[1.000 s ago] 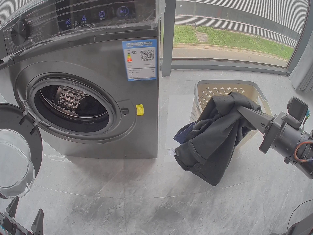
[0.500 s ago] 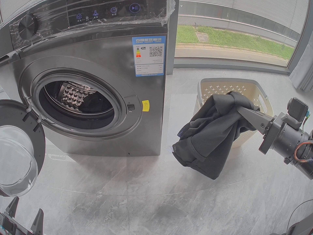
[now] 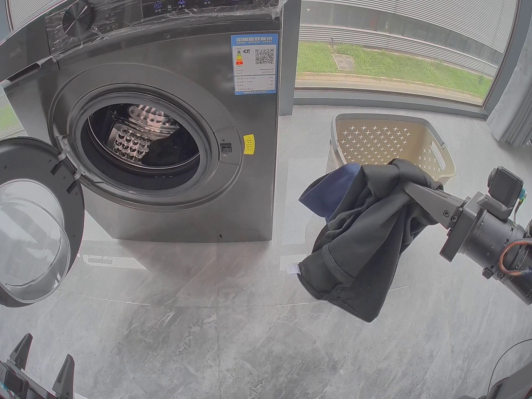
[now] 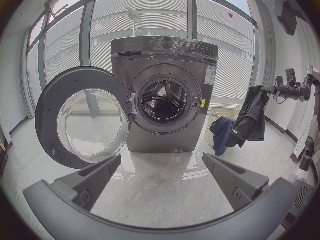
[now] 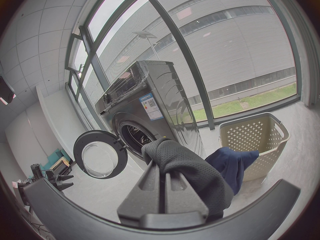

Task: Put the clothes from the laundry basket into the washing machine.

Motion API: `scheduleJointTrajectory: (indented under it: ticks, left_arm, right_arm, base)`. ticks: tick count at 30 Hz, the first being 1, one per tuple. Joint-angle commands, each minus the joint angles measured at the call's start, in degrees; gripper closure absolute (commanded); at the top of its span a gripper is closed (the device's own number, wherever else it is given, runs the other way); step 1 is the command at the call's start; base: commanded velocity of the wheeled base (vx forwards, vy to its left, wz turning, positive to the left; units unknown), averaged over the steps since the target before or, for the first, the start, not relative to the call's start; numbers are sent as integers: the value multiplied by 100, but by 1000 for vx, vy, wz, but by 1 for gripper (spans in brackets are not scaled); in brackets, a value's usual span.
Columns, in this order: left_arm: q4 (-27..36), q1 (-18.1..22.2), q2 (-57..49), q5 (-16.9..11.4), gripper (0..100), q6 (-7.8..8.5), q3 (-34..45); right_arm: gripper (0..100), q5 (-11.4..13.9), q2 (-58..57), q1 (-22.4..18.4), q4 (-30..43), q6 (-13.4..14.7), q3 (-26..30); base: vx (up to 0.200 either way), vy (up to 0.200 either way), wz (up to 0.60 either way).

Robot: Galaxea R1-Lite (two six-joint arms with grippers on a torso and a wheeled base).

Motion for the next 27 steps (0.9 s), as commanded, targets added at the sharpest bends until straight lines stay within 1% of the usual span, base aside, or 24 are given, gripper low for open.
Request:
scheduleJointTrajectory:
  ticks: [1,2,27]
  left_arm:
    - [-1,-2,-44,1,0,5,48]
    - [-1,-2,-44,1,0,5,48]
    - [-1,-2,-44,1,0,-4,48]
  right_arm:
    - [100,-2,10,1,0,1,-2]
    - [100,-2,10,1,-9,1,-2]
    - [100,-2,10,-35,-9,27,-28]
  base:
    - [0,0,0]
    - [0,0,0]
    - [0,200,0]
